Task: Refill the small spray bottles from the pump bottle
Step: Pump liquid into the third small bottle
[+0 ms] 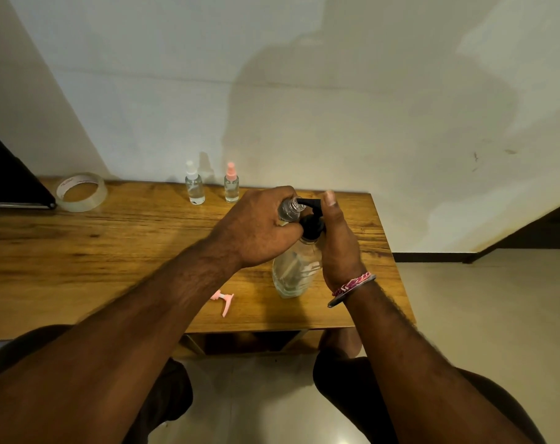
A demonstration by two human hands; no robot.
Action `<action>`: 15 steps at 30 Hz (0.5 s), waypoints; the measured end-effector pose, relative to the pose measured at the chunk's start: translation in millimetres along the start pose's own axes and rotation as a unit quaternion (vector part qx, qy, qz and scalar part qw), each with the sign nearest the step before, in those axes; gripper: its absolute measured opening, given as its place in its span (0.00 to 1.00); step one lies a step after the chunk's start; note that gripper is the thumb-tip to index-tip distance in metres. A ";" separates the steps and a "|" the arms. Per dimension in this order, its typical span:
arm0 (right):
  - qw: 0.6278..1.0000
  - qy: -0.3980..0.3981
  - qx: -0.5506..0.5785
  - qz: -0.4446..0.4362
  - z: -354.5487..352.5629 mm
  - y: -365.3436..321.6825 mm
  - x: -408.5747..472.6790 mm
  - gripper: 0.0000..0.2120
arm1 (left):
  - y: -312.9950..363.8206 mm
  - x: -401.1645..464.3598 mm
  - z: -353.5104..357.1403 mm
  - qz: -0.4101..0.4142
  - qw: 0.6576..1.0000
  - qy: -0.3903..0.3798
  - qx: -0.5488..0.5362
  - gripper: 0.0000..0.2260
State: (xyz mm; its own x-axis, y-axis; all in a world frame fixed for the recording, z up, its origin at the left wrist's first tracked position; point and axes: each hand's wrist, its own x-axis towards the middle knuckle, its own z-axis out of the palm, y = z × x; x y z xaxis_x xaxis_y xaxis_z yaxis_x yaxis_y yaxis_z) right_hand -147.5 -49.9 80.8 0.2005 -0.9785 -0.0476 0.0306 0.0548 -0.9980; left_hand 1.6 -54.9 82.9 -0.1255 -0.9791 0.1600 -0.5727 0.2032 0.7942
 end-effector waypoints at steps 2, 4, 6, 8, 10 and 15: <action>1.000 0.002 -0.003 0.004 -0.7 1.1 0.4 0.24 | 0.5 0.0 0.1 -0.001 1.000 -0.004 -0.003 0.11; 1.000 0.003 -0.005 0.009 -0.5 1.0 0.6 0.22 | 1.0 -0.1 0.2 0.001 1.000 -0.004 -0.004 0.12; 1.000 -0.001 -0.002 0.008 -0.7 1.5 1.2 0.21 | 1.3 -0.2 0.2 0.001 1.000 -0.004 -0.004 0.12; 1.000 0.001 -0.001 0.007 0.1 0.6 1.3 0.19 | 0.9 -0.2 0.3 0.000 1.000 -0.002 -0.007 0.11; 1.000 0.005 0.001 0.009 0.7 0.5 1.5 0.17 | 0.6 -0.2 0.5 -0.002 1.000 -0.001 -0.009 0.10; 1.000 0.009 0.009 0.016 0.7 2.3 5.6 0.17 | 1.7 -0.7 0.2 -0.003 1.000 0.001 -0.008 0.12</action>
State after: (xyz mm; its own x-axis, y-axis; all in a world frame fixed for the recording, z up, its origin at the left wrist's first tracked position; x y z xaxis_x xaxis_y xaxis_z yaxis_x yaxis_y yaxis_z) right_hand -145.6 -55.1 78.2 0.1843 -0.9795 -0.0809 0.0414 0.0900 -0.9951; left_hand 0.6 -53.9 84.0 -0.1199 -0.9804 0.1563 -0.5605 0.1969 0.8044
